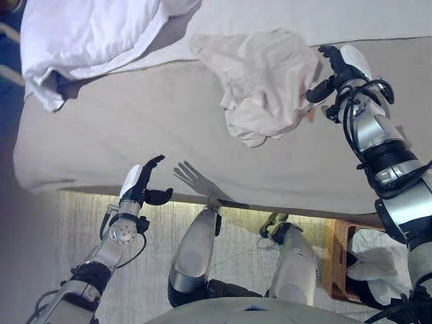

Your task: Pick up the clothes from the bed and place them into the basket

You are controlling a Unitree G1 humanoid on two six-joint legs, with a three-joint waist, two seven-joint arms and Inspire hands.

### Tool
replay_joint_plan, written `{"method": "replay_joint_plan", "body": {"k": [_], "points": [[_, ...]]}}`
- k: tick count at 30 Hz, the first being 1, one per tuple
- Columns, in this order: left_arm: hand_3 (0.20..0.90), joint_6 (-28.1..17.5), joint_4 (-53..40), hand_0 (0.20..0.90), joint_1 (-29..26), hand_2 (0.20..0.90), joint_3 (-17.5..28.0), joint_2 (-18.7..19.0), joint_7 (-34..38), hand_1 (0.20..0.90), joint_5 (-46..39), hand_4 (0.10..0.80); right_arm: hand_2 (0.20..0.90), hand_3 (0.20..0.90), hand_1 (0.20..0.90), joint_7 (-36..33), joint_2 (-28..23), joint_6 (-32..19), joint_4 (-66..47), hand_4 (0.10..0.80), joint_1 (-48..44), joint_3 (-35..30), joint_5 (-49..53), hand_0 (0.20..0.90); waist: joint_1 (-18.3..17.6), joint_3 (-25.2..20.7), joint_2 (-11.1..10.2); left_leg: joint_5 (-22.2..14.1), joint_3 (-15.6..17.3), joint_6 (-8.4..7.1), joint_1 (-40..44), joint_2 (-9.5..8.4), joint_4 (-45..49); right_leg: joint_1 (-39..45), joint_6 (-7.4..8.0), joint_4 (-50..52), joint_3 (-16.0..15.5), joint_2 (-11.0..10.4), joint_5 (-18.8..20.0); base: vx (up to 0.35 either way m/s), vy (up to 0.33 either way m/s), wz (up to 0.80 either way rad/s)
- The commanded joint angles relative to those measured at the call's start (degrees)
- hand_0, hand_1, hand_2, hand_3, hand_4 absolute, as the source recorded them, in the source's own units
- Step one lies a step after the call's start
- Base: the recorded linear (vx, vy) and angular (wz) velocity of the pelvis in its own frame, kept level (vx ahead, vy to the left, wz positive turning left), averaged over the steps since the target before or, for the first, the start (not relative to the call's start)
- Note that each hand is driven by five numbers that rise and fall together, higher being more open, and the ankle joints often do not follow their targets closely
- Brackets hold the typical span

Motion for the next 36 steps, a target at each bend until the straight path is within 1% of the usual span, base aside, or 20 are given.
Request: {"method": "replay_joint_plan", "body": {"k": [1,6,7,10,15,16,19,22,23,26,27,28,31,34,36], "points": [[0.900,-4.60,-9.83,0.900,3.66,0.900,1.13,5.01,6.08,0.900,3.90,0.800,0.900,0.900,0.900,-3.59,-2.76,-0.10,-2.45,0.800,-9.00,2.80,-3.51,0.900,1.71,-1.76,0.97,-5.54,1.30,1.92,-7.45,-1.90,11.12,-1.08,-1.97,10.65,-0.06,3.49,-6.29,0.048,0.046,0.40],[0.900,-2.57,-12.73,0.900,1.86,0.900,-0.14,6.31,8.87,0.900,5.38,0.800,0.900,0.900,0.900,-3.02,-1.73,-0.19,0.21,0.800,-10.63,4.37,-2.29,0.900,2.50,-1.76,1.57,-7.59,0.91,3.26,-13.55,-2.79,17.36,-6.73,-2.37,16.70,0.92,2.51,-8.23,0.033,0.044,0.13],[0.900,-2.19,-13.26,0.900,1.23,0.900,-0.61,6.71,9.39,0.900,4.71,0.800,0.900,0.900,0.900,-3.04,-1.27,0.19,0.63,0.800,-11.10,4.80,-2.46,0.900,2.59,-1.76,1.82,-8.14,0.69,3.62,-15.12,-3.02,19.11,-8.25,-2.50,18.16,1.28,2.46,-8.65,0.026,0.032,0.01],[0.900,-1.39,-15.47,0.900,0.36,0.900,-0.12,7.29,9.00,0.900,3.00,0.800,0.900,0.900,0.900,-2.33,-1.03,1.33,1.90,0.800,-12.04,5.69,-3.24,0.900,2.95,-1.76,2.29,-9.84,0.71,4.59,-18.46,-3.76,23.42,-11.47,-2.77,21.16,1.64,2.03,-9.60,0.020,0.038,0.29],[0.900,-1.61,-19.12,0.900,0.18,0.900,0.40,8.22,8.70,0.900,2.56,0.800,0.900,0.900,0.900,-1.52,-0.90,2.85,5.83,0.800,-13.51,6.01,-4.18,0.900,3.81,-1.76,3.07,-11.62,0.79,5.52,-23.06,-4.50,28.54,-15.71,-2.84,24.45,1.42,1.75,-10.40,0.005,0.000,0.10],[0.900,-1.87,-20.09,0.900,0.18,0.900,0.22,8.45,9.02,0.900,2.38,0.800,0.900,0.900,0.900,-1.43,-0.79,2.88,8.04,0.800,-14.48,6.20,-4.17,0.900,4.09,-1.76,3.45,-11.84,0.66,5.76,-24.57,-4.59,29.67,-17.26,-2.75,25.30,1.64,1.78,-10.50,-0.015,-0.013,0.38],[0.900,-2.73,-21.68,0.900,0.07,0.900,-0.27,8.83,9.78,0.900,2.19,0.800,0.900,0.900,0.900,-1.69,-0.63,3.77,12.02,0.800,-17.03,7.52,-3.43,0.900,4.61,-1.76,4.34,-12.30,0.53,6.07,-28.77,-4.73,32.92,-21.47,-2.61,28.02,2.31,1.58,-10.98,-0.044,-0.006,0.10],[0.900,-3.35,-23.65,0.900,0.13,0.900,-0.57,9.00,10.84,0.900,2.75,0.800,0.900,0.900,0.900,-0.59,-1.57,5.68,16.07,0.800,-19.44,9.08,-3.62,0.900,4.92,-1.76,5.25,-12.40,0.77,6.31,-33.10,-4.81,35.39,-25.79,-2.44,30.42,3.28,1.62,-11.37,-0.050,0.019,0.00],[0.900,-3.47,-24.26,0.900,0.21,0.900,-0.64,9.36,11.40,0.900,2.43,0.800,0.900,0.900,0.900,-0.46,-2.01,5.57,17.01,0.800,-19.97,9.70,-3.71,0.900,4.98,-1.76,5.47,-12.38,0.84,6.44,-34.44,-4.65,35.99,-27.06,-2.36,31.04,3.57,1.60,-11.43,-0.076,0.014,-0.01],[0.900,-3.28,-25.38,0.900,0.11,0.900,-0.55,9.80,12.47,0.900,1.99,0.800,0.900,0.900,0.900,-0.06,-3.00,5.98,18.74,0.800,-21.15,11.01,-2.26,0.900,5.08,-1.76,5.54,-12.59,0.90,6.63,-37.11,-4.58,37.76,-29.50,-2.27,32.42,3.76,1.63,-11.57,-0.056,-0.009,0.00],[0.900,-3.49,-25.50,0.900,0.09,0.900,-0.51,10.12,13.06,0.900,1.80,0.800,0.389,0.304,0.389,-0.13,-3.54,5.61,19.84,0.204,-21.95,11.66,-0.70,0.389,5.11,-1.76,5.43,-12.85,1.01,6.80,-38.34,-4.54,38.76,-30.48,-2.39,32.90,3.55,1.74,-11.63,-0.041,-0.018,-0.01],[0.900,-3.42,-25.48,0.900,0.10,0.900,-0.32,10.19,13.02,0.900,1.59,0.800,0.300,0.200,0.300,0.04,-3.88,5.07,20.19,0.100,-22.38,11.81,-0.03,0.300,5.09,-1.76,5.32,-13.02,1.04,6.88,-38.70,-4.49,39.13,-30.80,-2.38,33.06,3.46,1.76,-11.64,-0.051,-0.020,0.00],[0.900,-3.61,-25.06,0.900,0.37,0.900,0.02,11.08,12.61,0.900,0.93,0.800,0.300,0.200,0.300,-0.34,-4.70,3.37,20.29,0.100,-22.73,11.83,1.72,0.300,4.79,-1.76,4.65,-13.36,1.10,6.83,-38.77,-3.99,39.73,-30.72,-2.10,32.77,3.29,1.99,-11.24,-0.028,-0.004,-0.03],[0.900,-4.12,-24.64,0.900,1.11,0.900,0.02,10.95,12.67,0.900,0.92,0.800,0.300,0.200,0.300,-0.38,-5.18,2.25,19.30,0.100,-21.87,11.60,2.04,0.300,4.29,-1.76,3.98,-13.67,1.15,6.54,-36.38,-3.19,38.81,-28.65,-1.94,31.45,3.20,2.43,-10.87,0.006,0.026,-0.03],[0.900,-4.20,-24.21,0.900,1.75,0.900,0.20,10.90,12.72,0.900,0.56,0.800,0.300,0.200,0.300,-0.59,-5.49,0.98,18.45,0.100,-20.25,10.88,2.24,0.300,3.63,-1.76,3.22,-13.66,1.30,6.31,-32.52,-2.47,36.84,-25.28,-1.53,29.09,3.32,2.87,-10.12,0.032,0.061,-0.10]]}}
